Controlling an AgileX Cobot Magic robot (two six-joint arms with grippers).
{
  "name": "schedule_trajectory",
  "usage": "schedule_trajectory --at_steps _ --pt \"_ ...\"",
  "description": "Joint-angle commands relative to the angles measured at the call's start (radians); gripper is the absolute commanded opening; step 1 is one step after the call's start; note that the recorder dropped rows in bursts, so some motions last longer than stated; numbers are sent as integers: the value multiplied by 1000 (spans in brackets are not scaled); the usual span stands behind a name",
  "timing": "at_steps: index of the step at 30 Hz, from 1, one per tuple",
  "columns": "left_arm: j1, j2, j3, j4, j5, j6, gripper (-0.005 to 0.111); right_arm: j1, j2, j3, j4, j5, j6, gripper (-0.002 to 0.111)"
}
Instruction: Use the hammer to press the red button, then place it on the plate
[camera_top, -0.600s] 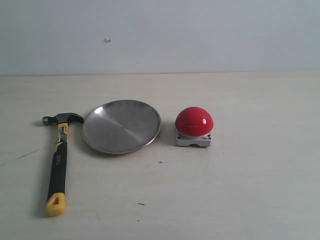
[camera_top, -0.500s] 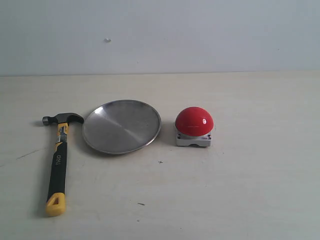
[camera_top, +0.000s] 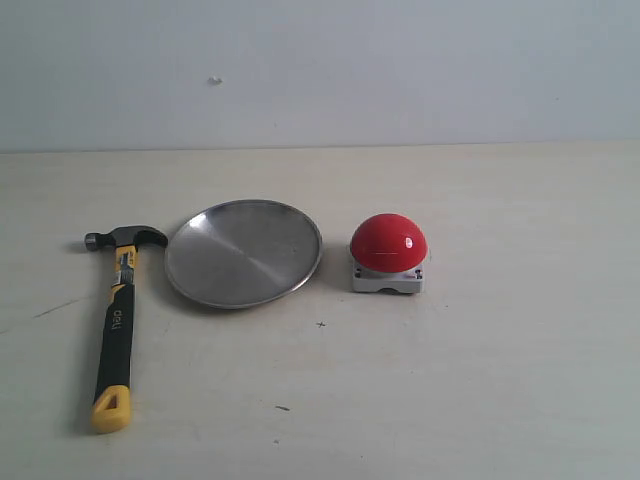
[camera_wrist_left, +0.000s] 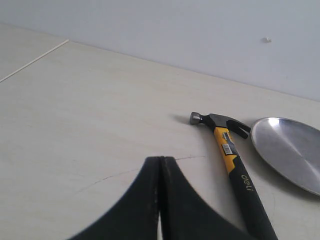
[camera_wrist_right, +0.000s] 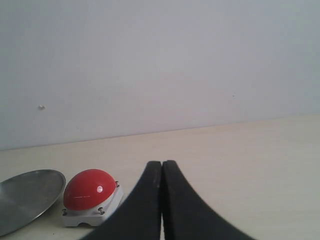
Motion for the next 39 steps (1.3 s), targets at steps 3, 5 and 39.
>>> schedule_trajectory --at_steps 3,5,39 --pt "-5 -6 0 6 -3 -2 0 -3 -8 5 -3 -7 -3 0" --pt "-5 -6 0 6 -3 -2 0 -3 -8 5 -3 -7 -3 0" --pt "-5 -6 0 6 -827 -646 0 -3 -8 5 -3 -7 -3 0"
